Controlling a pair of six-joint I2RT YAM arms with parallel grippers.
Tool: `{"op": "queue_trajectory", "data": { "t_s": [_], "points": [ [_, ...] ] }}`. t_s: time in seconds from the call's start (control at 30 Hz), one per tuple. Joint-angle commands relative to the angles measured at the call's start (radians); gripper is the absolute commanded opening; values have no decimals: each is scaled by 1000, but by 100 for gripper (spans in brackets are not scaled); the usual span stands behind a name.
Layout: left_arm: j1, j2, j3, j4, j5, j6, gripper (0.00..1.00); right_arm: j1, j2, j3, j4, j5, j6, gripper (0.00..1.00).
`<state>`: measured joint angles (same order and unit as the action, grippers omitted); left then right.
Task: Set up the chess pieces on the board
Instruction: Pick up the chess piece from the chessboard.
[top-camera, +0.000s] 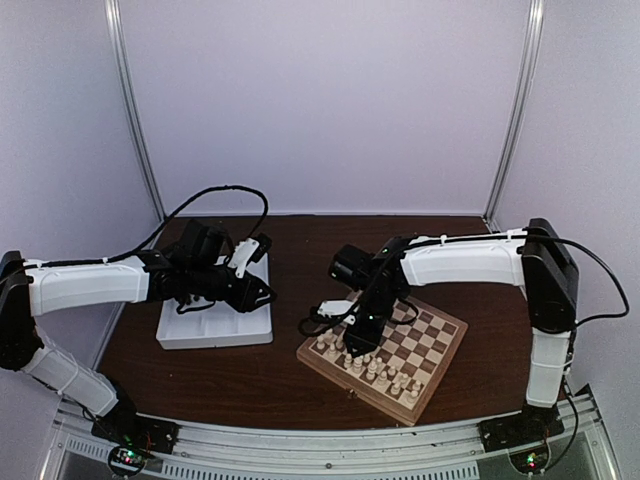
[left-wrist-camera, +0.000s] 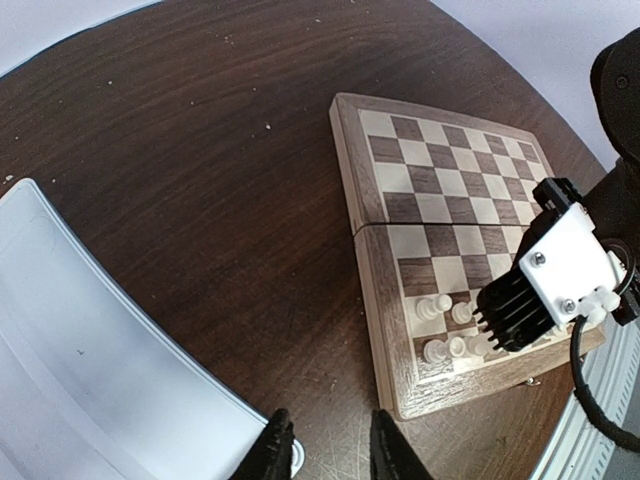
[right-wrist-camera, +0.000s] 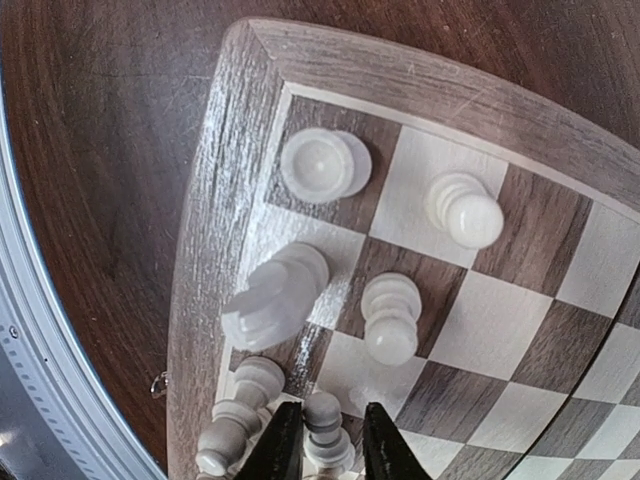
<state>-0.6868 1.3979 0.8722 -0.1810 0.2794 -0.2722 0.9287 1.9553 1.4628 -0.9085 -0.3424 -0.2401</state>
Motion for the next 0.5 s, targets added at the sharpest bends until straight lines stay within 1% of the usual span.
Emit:
{"op": "queue_trajectory", "data": {
  "t_s": [0.0,0.47],
  "points": [
    [7,4,-6,42,-4,-6,27,-5,15,32,-9,-11,-13,23],
    [7,15,-1,43,-4,-4,27,-5,33,41,-10,-21,-19,20]
  ]
}}
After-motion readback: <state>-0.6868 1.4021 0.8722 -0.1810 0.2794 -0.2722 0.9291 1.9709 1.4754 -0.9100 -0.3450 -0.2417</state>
